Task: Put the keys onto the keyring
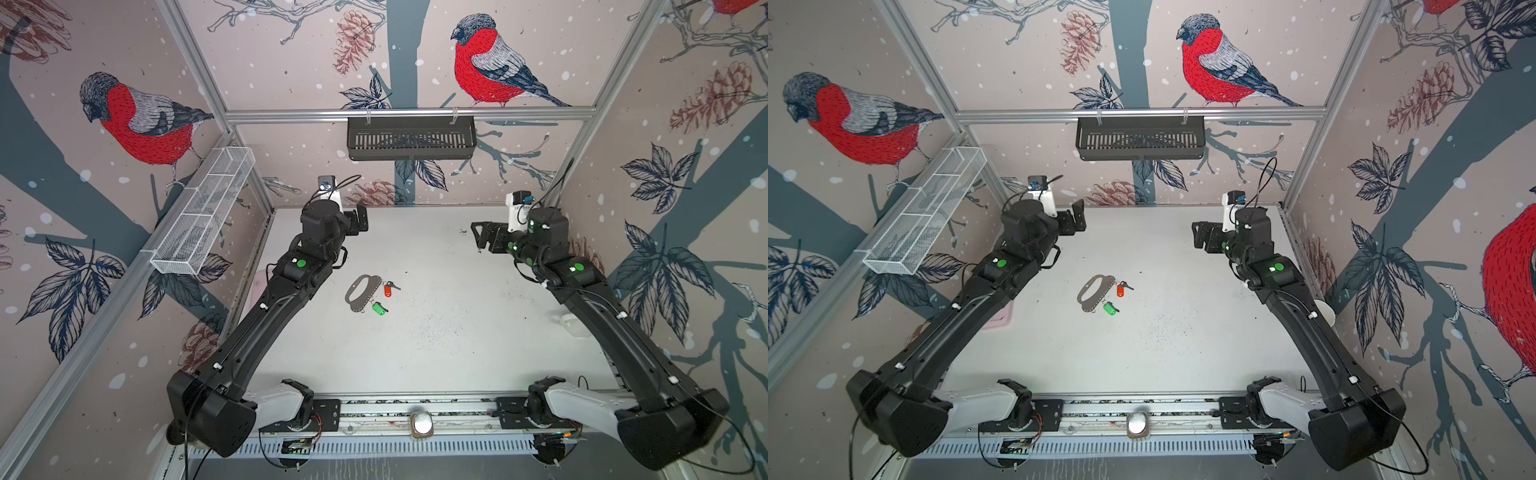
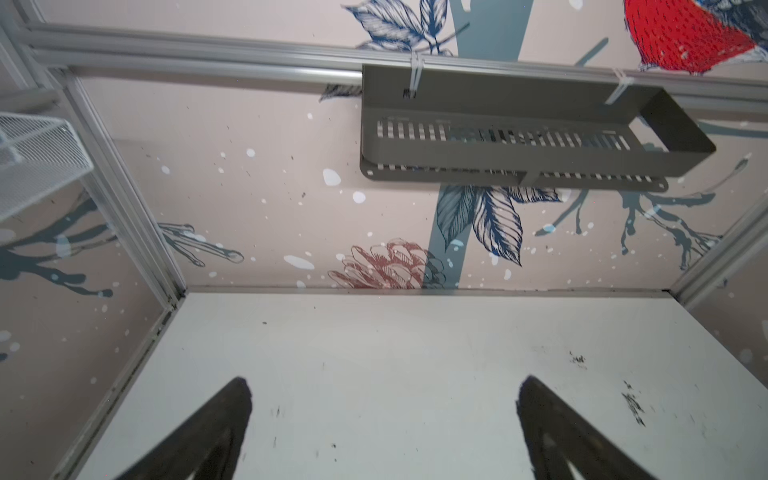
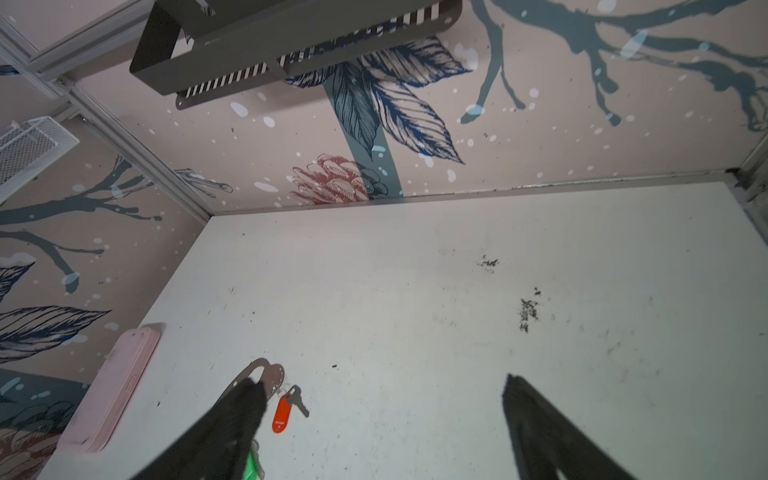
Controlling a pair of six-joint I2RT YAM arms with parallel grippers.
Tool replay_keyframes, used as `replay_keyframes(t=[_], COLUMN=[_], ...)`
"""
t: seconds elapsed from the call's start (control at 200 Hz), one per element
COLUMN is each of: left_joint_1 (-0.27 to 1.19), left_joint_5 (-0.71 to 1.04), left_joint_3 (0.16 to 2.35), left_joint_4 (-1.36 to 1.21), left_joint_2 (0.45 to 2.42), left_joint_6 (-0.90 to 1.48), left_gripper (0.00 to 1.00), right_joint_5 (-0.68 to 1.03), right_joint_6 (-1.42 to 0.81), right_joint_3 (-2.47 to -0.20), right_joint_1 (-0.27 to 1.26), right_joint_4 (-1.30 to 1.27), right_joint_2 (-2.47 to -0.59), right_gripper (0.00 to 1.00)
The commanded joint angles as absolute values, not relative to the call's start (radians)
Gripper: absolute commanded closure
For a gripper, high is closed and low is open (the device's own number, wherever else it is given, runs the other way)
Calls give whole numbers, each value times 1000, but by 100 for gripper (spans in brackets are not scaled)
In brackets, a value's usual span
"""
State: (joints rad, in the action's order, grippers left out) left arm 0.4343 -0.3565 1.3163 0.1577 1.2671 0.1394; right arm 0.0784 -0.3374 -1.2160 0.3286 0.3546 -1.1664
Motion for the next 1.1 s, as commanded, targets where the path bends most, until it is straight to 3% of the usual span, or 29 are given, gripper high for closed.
replay_keyframes(t=[0.0,0.19,0.35,0.475,0.59,0.76,1.096], left_joint_1=[409,303,266,135,45,40,40], left_joint_5=[-382,-270,-383,-340,-278,-328,-416], left_joint_3=[1424,1589,1503,1325,1185,932,476], left_joint_4=[250,401,325,210,147,-71,-580], left_joint_2=[1315,1403,1357,1340,1340,1299,1209], left_joint_6=[69,119,123,158,224,199,149], left_gripper=[2,2,2,2,2,2,2], right_joint_5=[33,35,-71,-249,-301,-305,-262], right_joint_6=[-308,-329,-296,-290,-276,-221,-222], right_joint_3=[-1273,-1315,-1287,-1158,-998,-791,-614], right_joint_1=[278,126,71,50,24,-25,-81], right_joint_4=[403,416,383,230,26,-184,-312], right_joint_2=[-1185,-1196,-1167,-1117,-1045,-1025,-1069], right_gripper=[0,0,0,0,0,0,0])
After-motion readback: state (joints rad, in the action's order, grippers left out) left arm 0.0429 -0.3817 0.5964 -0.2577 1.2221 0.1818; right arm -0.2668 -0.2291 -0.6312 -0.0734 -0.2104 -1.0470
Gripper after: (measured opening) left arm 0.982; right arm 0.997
